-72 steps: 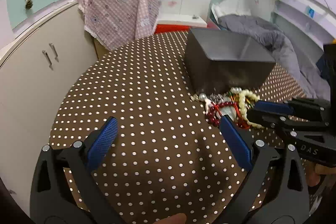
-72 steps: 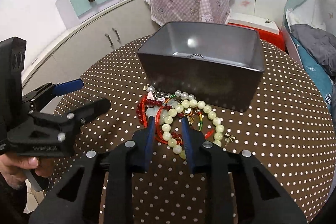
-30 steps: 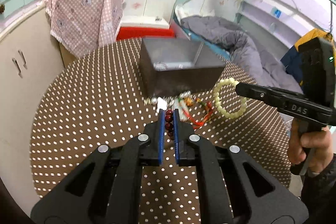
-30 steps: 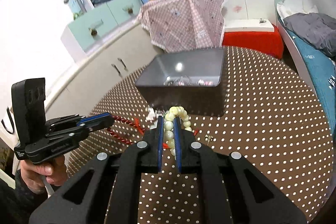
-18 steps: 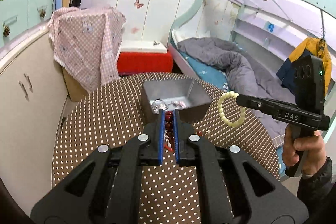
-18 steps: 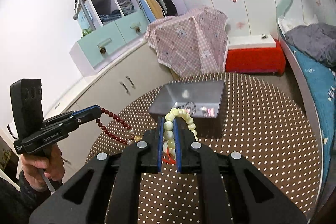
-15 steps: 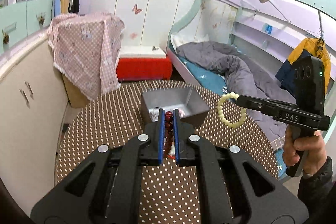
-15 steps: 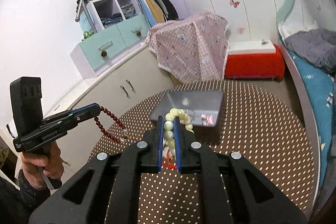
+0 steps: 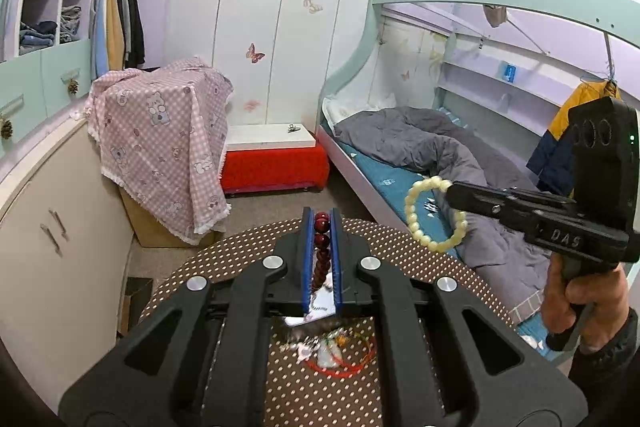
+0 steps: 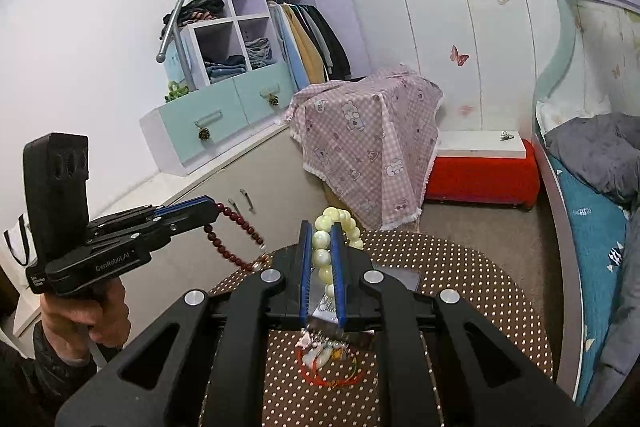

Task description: Organize jewelry

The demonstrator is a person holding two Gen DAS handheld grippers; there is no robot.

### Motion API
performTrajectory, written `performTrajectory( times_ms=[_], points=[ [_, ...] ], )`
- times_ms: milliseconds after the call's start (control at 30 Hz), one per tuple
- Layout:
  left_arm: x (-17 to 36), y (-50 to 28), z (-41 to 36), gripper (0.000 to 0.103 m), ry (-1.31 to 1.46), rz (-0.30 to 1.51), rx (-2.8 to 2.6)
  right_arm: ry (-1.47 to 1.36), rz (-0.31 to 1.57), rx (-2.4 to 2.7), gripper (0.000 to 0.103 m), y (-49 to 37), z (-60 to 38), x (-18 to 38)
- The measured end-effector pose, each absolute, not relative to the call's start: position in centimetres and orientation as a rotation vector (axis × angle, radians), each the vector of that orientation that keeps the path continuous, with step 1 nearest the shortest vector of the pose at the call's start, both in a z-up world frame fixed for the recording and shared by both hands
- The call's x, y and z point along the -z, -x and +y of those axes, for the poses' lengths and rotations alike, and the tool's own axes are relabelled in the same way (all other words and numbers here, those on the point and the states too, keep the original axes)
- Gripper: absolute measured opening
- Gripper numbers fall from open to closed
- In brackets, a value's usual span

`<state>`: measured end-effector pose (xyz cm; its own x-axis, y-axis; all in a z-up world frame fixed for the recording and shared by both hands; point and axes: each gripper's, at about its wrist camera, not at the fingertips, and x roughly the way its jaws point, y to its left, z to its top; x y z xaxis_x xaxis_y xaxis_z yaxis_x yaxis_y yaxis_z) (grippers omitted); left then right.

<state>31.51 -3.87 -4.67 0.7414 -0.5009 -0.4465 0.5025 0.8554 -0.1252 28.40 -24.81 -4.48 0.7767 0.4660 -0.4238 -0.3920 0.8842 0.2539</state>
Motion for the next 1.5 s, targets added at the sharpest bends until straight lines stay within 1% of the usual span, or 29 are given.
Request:
performTrajectory(
  times_ms=[233,600,667,700,733,767,800,833,867,900,1367,1500],
  points=[
    [4.7,-33.6,-5.3,0.008,-0.016,0.518,0.518,-0.126,0.550,-0.448,0.008,-31.2,-24.2,4.9],
    [5.2,-35.4,-5.9,0.008,-0.010,0.550,0.483,-0.122,0.638,-0.430,0.008,-34.2,-23.4,7.2],
    [5.3,-35.8,-6.0,0.008,-0.027,0.553,0.465,-0.133,0.644,-0.395,0.010,-34.5,-23.8,7.6],
    [5.4,-35.8,-6.1,0.008,-0.033,0.555,0.458,-0.142,0.651,-0.383,0.013,-34.7,-24.0,7.8],
    [5.5,-36.0,-6.1,0.009,-0.040,0.559,0.451,-0.151,0.654,-0.366,0.028,-34.9,-24.2,7.9],
    [5.5,-36.1,-6.1,0.009,-0.046,0.561,0.442,-0.156,0.650,-0.349,0.057,-35.0,-24.3,7.8],
    [5.6,-36.2,-6.1,0.020,-0.053,0.562,0.427,-0.167,0.629,-0.317,0.075,-34.8,-24.7,7.9],
    [5.6,-36.2,-6.0,0.061,-0.057,0.563,0.411,-0.175,0.613,-0.299,0.095,-34.6,-25.0,7.8],
    [5.6,-36.1,-5.9,0.082,-0.051,0.556,0.395,-0.184,0.605,-0.285,0.095,-34.5,-25.3,7.8],
    [5.4,-35.7,-5.3,0.094,-0.027,0.517,0.361,-0.190,0.607,-0.274,0.095,-34.5,-25.6,7.8],
    [4.4,-34.4,-2.2,0.095,0.028,0.474,0.263,-0.207,0.576,-0.208,0.095,-33.1,-27.6,6.9],
    [6.1,-34.7,-0.7,0.095,0.048,0.513,0.223,-0.203,0.575,-0.217,0.095,-32.5,-27.4,7.2]
  ],
)
